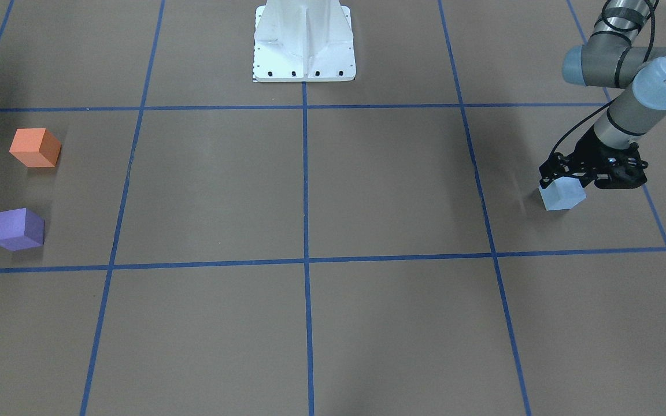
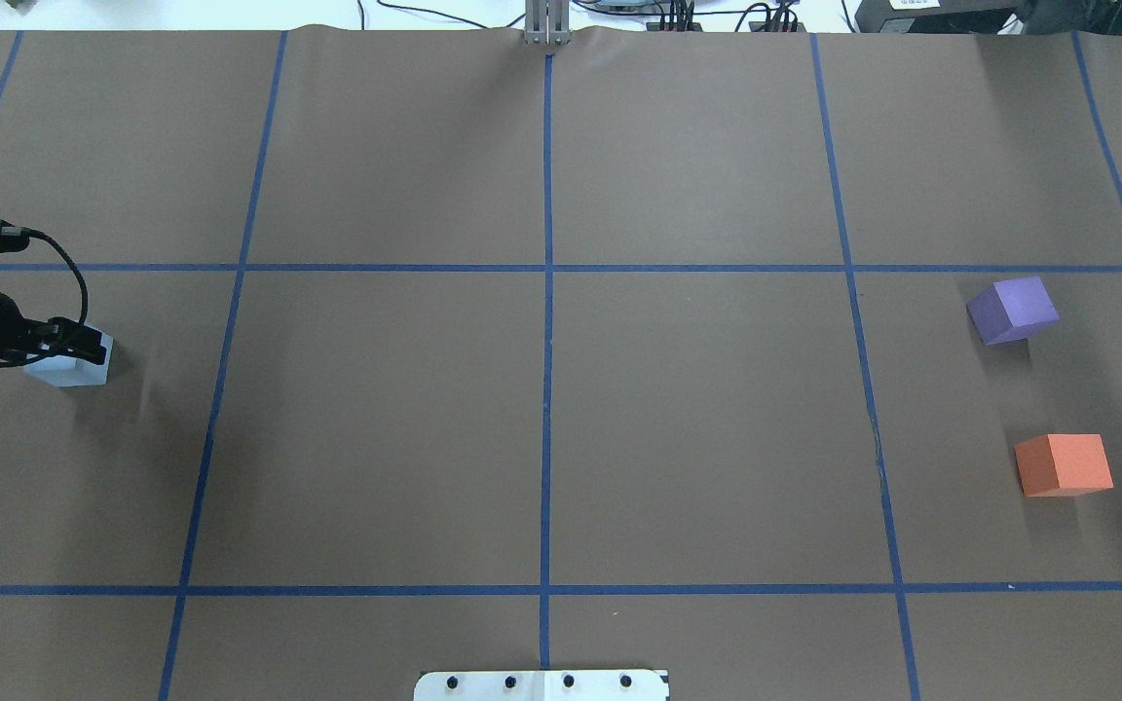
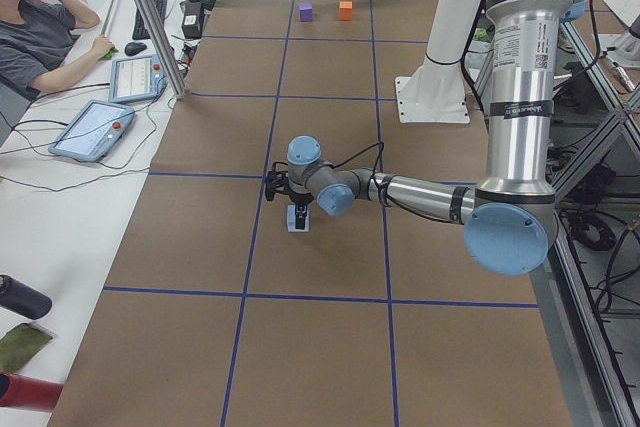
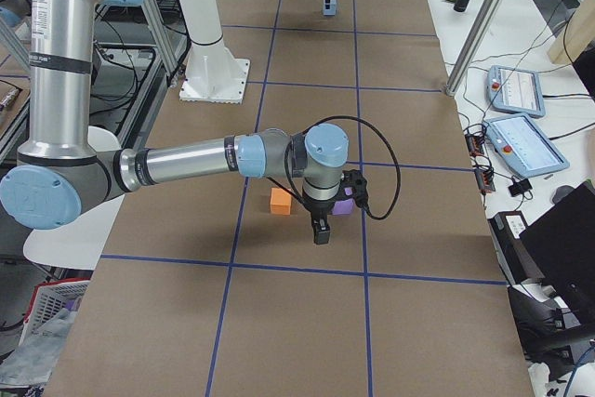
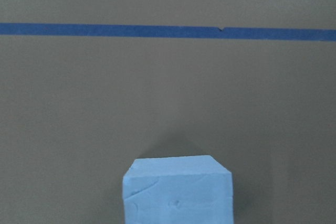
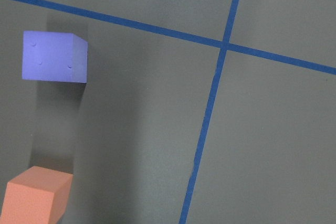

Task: Place blue block between orange and purple blocks
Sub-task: 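Lower the left gripper onto the light blue cube and close it, then carry the light blue cube with the left gripper to the table centre, then open the left gripper and withdraw it from the light blue cube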

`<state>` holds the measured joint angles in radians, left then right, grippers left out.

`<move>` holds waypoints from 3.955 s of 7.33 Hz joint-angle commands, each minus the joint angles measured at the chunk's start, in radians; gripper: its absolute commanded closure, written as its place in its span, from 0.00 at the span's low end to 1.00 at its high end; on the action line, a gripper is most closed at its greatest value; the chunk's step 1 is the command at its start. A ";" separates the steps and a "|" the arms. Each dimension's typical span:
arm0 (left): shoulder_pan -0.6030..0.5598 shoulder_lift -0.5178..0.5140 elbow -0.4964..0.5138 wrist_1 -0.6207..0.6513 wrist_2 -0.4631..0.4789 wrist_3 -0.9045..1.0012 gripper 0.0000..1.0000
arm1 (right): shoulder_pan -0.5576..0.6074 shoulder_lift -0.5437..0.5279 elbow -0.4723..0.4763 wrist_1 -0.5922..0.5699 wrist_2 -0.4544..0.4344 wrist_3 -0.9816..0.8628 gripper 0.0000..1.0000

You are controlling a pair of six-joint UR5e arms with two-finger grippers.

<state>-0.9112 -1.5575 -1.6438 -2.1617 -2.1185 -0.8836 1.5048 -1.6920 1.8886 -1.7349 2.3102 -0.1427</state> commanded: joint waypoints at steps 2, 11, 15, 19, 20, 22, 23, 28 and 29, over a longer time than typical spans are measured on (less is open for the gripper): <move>0.015 -0.003 0.030 -0.001 0.000 0.098 0.26 | 0.000 0.000 0.001 0.000 0.000 0.000 0.00; 0.154 -0.393 -0.090 0.193 0.002 -0.269 0.83 | 0.000 0.000 0.001 0.000 0.000 0.000 0.00; 0.382 -0.799 0.124 0.459 0.273 -0.398 0.83 | 0.000 -0.002 0.001 0.000 0.002 0.000 0.00; 0.454 -0.898 0.257 0.454 0.359 -0.381 0.65 | 0.000 -0.002 0.001 0.000 0.002 0.000 0.00; 0.453 -0.897 0.257 0.457 0.359 -0.355 0.34 | 0.000 -0.002 0.001 0.000 0.002 0.000 0.00; 0.453 -0.889 0.254 0.464 0.362 -0.348 0.00 | 0.000 -0.002 0.001 0.000 0.000 0.000 0.00; 0.442 -0.889 0.249 0.464 0.359 -0.345 0.00 | 0.000 -0.002 0.000 0.000 0.002 0.000 0.00; 0.266 -0.588 -0.338 0.873 0.187 0.059 0.00 | -0.037 0.001 0.018 0.139 0.087 0.087 0.00; 0.193 -0.458 -0.416 0.875 0.142 0.190 0.00 | -0.081 0.024 0.045 0.176 0.093 0.203 0.00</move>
<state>-0.6427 -2.1743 -1.9295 -1.3130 -1.9303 -0.8393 1.4673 -1.6853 1.9099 -1.6095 2.3773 -0.0551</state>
